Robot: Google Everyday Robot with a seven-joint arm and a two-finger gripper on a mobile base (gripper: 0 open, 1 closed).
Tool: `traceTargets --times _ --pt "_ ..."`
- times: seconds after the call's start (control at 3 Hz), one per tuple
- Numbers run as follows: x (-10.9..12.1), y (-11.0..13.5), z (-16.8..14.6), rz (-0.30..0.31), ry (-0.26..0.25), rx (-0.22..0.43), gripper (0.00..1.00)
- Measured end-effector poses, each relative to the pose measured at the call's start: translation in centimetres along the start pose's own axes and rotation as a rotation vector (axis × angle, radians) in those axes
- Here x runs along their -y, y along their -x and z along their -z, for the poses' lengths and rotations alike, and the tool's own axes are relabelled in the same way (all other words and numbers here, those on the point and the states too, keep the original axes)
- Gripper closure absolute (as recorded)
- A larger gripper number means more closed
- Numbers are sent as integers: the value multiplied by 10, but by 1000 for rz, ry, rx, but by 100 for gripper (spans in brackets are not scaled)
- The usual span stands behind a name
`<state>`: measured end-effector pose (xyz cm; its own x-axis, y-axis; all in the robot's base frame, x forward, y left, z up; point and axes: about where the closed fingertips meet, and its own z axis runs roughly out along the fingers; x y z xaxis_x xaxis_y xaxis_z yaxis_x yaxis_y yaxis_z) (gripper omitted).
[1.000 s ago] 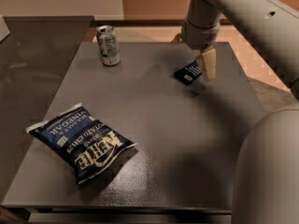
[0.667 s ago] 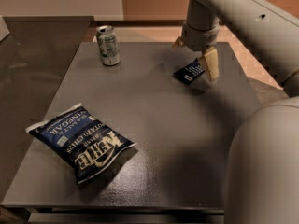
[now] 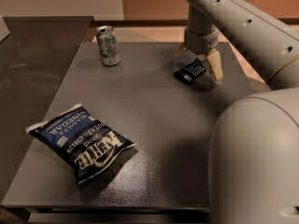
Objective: Move rxbar blueberry near 7up can
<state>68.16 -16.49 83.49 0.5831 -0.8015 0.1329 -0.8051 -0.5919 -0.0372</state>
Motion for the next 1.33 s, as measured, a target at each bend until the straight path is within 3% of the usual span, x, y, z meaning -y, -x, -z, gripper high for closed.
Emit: traceTargets --times 0.33,1.33 --pt "-1 -7 -4 -4 15 4 18" --pt "0 -16 5 -2 10 17 88"
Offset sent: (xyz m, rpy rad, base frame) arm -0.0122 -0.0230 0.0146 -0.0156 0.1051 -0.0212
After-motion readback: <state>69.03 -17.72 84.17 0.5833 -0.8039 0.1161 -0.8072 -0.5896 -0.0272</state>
